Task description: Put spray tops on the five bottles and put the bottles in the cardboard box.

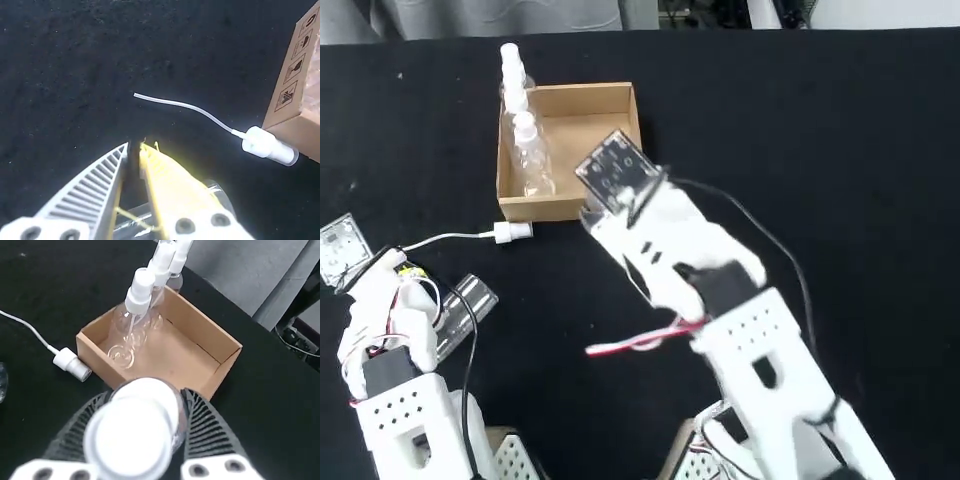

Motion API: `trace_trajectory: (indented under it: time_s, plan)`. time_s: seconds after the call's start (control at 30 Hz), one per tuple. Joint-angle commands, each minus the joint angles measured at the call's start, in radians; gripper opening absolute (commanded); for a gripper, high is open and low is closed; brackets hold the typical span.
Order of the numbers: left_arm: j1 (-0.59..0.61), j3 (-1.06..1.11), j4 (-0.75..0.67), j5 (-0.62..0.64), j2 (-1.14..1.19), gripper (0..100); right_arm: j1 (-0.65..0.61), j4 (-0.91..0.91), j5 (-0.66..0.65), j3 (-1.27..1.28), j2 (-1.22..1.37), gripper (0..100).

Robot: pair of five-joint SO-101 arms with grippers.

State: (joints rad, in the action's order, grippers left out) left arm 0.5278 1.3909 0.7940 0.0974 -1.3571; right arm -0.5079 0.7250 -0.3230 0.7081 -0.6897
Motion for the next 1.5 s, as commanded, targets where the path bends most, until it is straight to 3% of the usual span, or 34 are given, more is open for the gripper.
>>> trace_trajectory:
  time_s: [0.0,0.27,1.47]
  plan:
    - [0.012,-0.008,-0.005,-0.012,-0.014,3,0.037,-0.071,-0.005,-0.114,0.082,1.1]
    - [0.012,-0.008,-0.005,-0.014,-0.014,3,0.110,-0.123,0.055,-0.298,0.317,1.1]
    - [0.012,-0.008,-0.005,-0.014,-0.014,3,0.167,-0.121,0.058,-1.087,1.167,1.4]
